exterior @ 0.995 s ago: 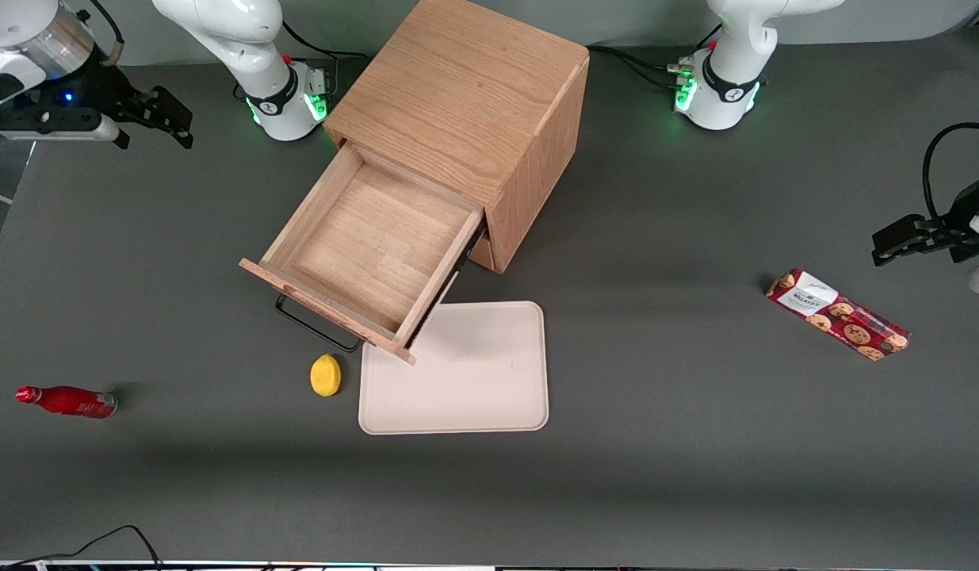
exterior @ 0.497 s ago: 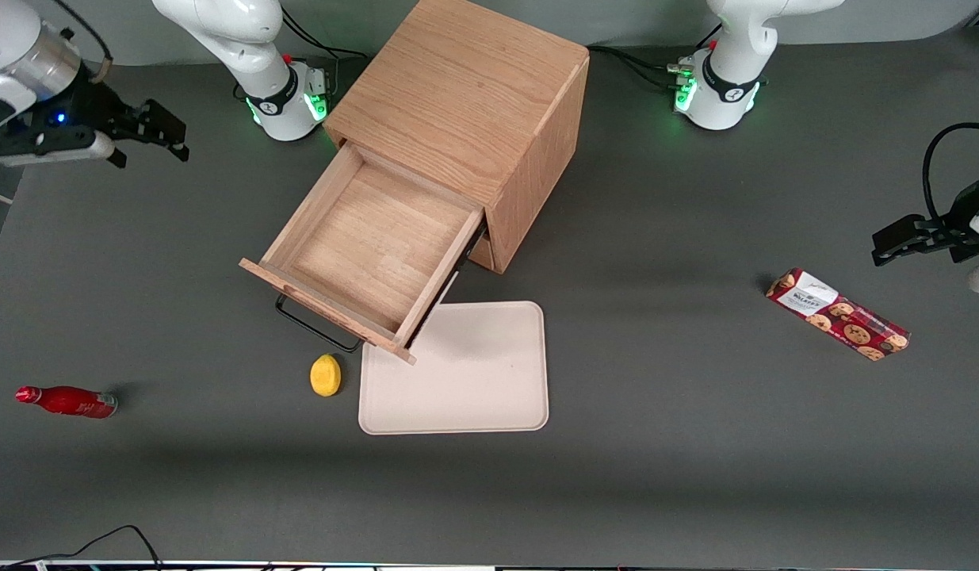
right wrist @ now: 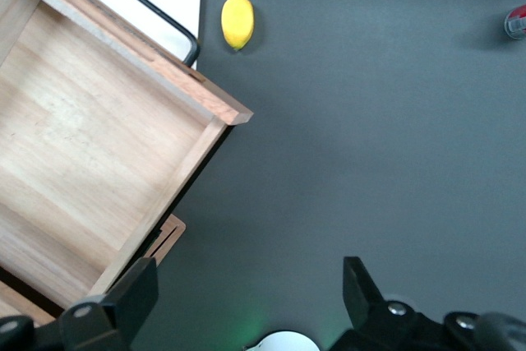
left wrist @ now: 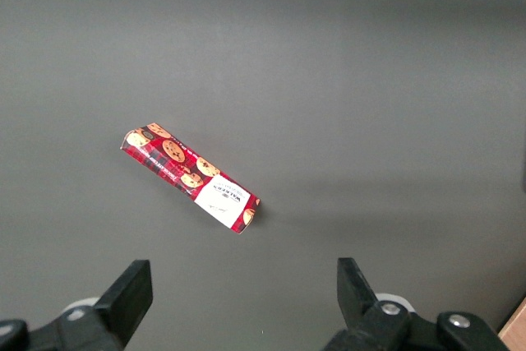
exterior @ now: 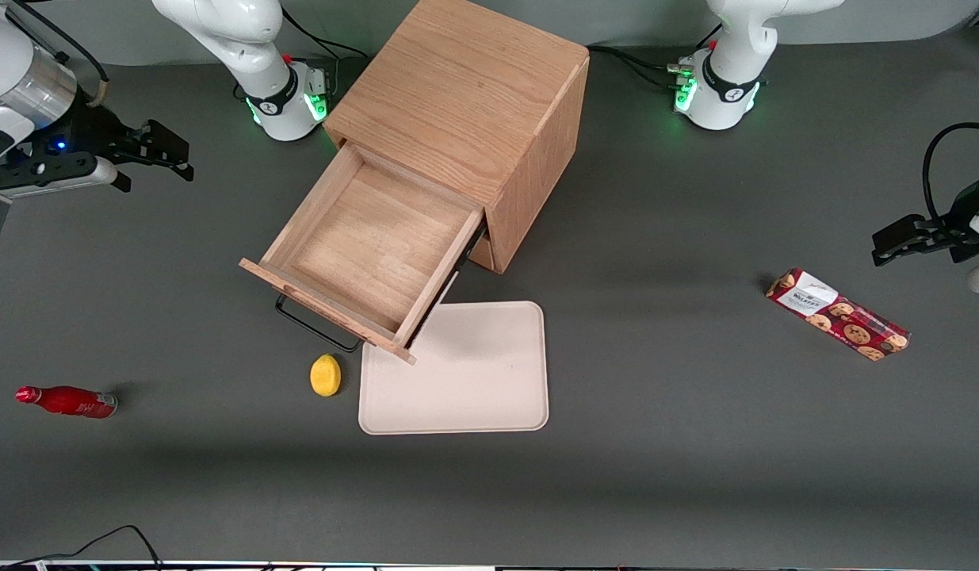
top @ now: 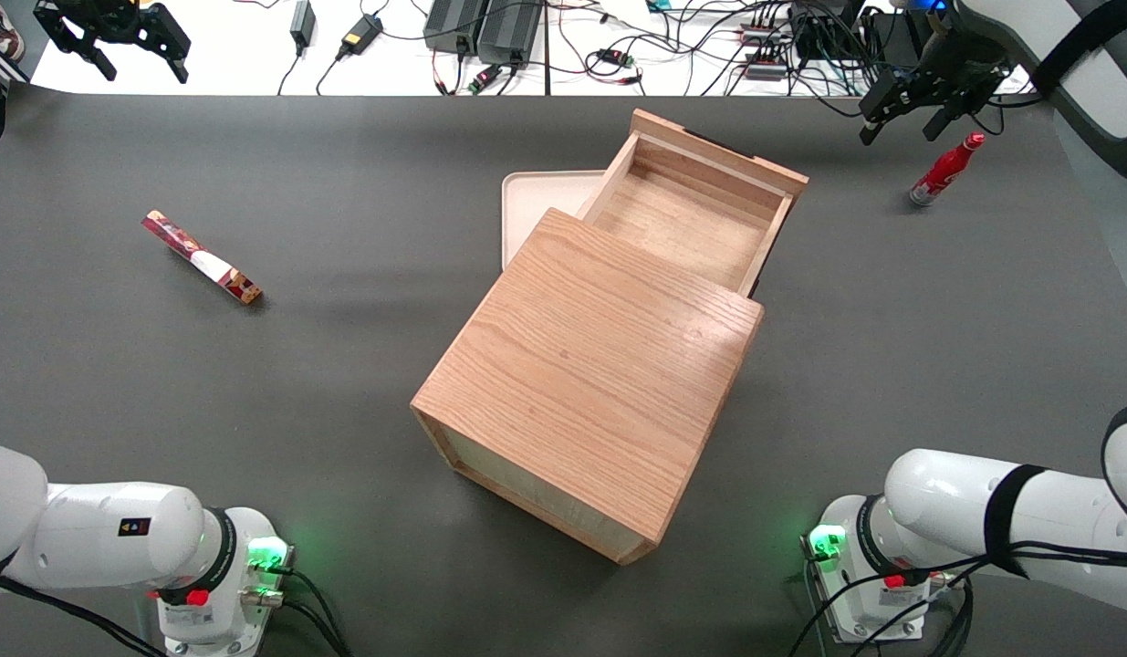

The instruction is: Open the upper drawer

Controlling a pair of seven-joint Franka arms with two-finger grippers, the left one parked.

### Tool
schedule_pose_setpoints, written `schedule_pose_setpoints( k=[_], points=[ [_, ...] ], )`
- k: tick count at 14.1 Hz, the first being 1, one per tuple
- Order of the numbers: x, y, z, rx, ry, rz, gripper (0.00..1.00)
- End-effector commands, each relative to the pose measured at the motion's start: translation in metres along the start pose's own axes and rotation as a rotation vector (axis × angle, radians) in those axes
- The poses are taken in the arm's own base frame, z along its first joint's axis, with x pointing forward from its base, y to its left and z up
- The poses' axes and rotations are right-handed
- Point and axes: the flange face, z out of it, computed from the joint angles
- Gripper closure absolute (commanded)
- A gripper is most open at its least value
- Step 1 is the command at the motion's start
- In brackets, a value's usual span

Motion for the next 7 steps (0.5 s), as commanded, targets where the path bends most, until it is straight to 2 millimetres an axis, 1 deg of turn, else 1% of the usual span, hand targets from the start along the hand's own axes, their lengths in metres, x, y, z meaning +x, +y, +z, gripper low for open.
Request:
schedule_pose_setpoints(
  k=[1, 3, 5, 7],
  points=[
    [-0.003, -0.013, -0.010, -0.001, 0.003, 0.107, 0.00],
    [-0.006, -0.009, -0.016, 0.001, 0.014, 0.118, 0.00],
    [-0.004, -0.005, -0.022, 0.007, 0.019, 0.134, 0.00],
    [-0.004, 0.000, -0.024, 0.005, 0.021, 0.145, 0.00]
  ],
)
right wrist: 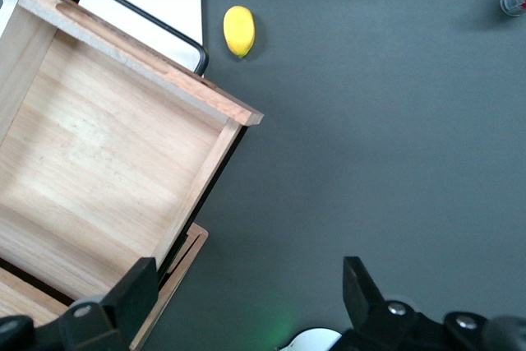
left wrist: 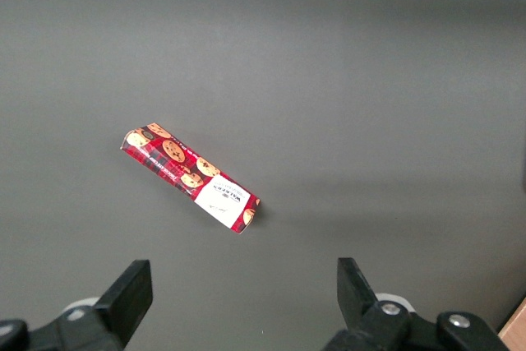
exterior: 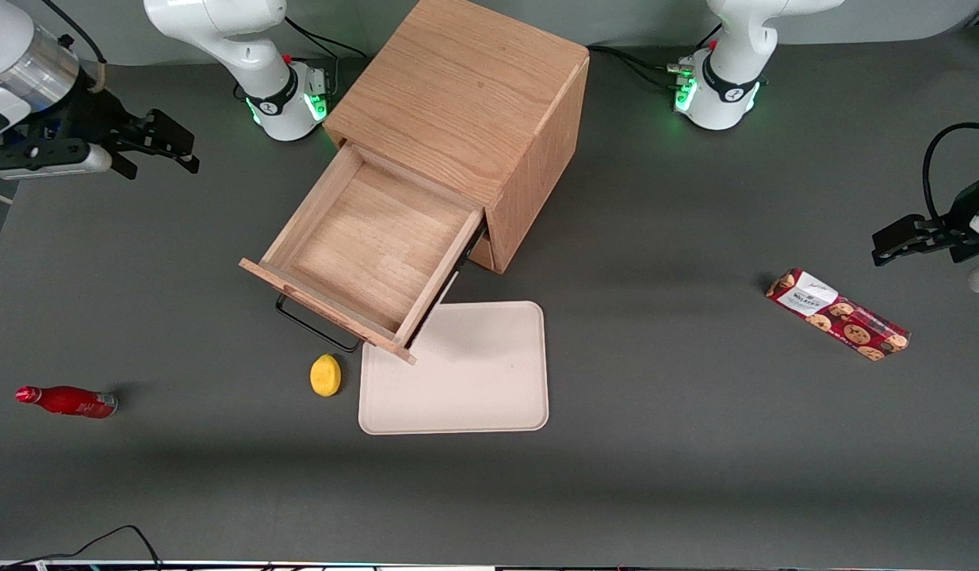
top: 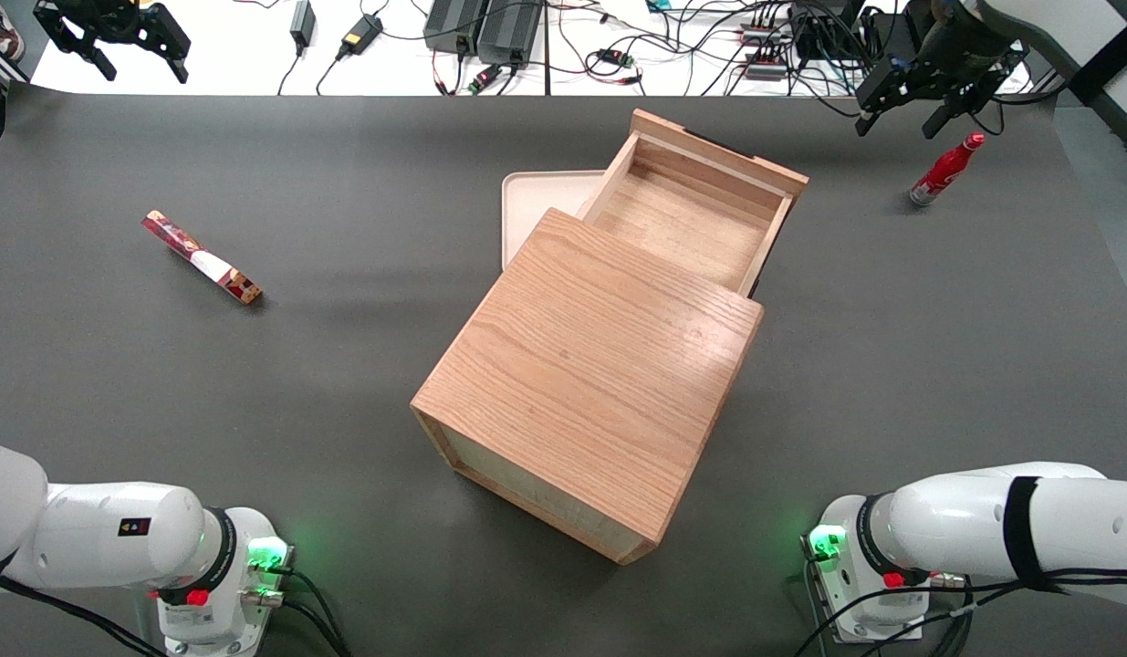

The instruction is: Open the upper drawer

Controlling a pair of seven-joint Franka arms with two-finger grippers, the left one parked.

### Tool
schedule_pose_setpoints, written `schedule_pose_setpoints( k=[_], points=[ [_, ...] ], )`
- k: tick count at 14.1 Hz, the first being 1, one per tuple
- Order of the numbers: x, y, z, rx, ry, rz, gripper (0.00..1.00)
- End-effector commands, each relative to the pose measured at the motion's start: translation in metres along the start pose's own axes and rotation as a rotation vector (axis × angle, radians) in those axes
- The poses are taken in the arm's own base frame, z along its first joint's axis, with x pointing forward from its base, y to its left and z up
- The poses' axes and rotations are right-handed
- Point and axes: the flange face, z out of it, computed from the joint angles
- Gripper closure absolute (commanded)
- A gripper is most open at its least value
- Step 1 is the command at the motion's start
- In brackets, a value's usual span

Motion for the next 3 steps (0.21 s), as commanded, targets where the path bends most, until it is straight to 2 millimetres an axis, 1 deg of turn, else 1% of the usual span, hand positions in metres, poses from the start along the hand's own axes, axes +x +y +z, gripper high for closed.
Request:
schedule_pose_setpoints(
  k=[1, 2, 3],
  points=[
    [0.0038, 0.0047, -0.0078, -0.014, -0.002, 0.039, 0.00],
    [0.0042, 0.0054, -0.0101, -0.015, 0.004, 0.040, 0.00],
    [0.0073, 0.0111, -0.0084, -0.022, 0.002, 0.051, 0.00]
  ],
)
